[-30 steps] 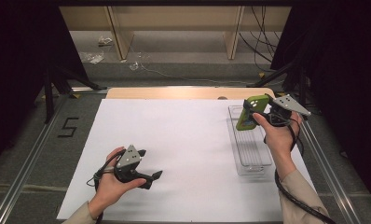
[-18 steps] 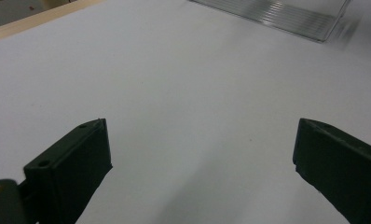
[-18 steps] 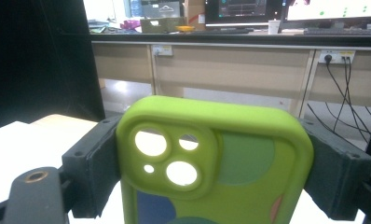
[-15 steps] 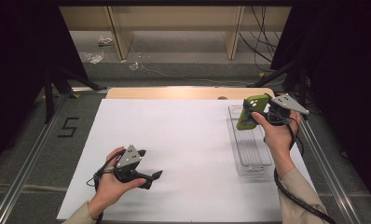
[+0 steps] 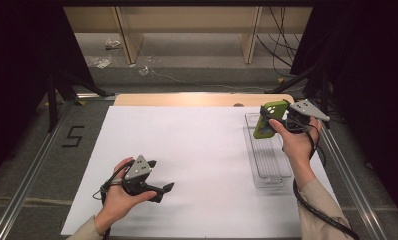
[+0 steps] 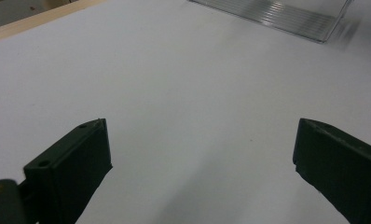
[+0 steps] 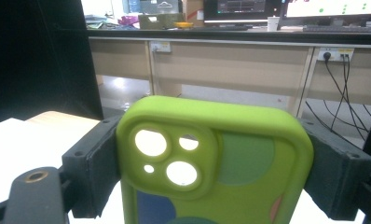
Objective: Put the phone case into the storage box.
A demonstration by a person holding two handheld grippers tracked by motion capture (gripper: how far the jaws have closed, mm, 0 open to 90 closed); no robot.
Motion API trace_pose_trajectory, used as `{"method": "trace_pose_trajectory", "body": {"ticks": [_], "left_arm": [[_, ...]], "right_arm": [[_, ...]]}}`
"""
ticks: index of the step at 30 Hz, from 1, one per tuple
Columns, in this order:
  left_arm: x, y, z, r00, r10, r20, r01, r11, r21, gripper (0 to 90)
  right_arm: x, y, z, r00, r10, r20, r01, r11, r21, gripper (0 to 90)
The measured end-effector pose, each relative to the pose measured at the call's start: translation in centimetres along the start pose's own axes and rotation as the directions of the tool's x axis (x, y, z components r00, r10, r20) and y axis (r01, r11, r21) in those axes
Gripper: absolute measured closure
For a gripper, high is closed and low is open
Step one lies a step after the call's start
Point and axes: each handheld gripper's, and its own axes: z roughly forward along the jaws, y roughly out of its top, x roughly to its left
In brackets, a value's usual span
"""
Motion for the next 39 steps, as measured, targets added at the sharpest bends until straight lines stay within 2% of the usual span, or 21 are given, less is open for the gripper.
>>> {"method": "trace_pose_trajectory", "body": {"ticks": [39], "left_arm": [[0.05, -0.02, 0.00, 1.0000, -0.003, -0.001, 0.003, 1.0000, 0.000, 3.6]], "right_arm": [[-0.30, 0.01, 1.01, 1.0000, 0.000, 0.009, 0.000, 1.000, 0.005, 16.8]]}}
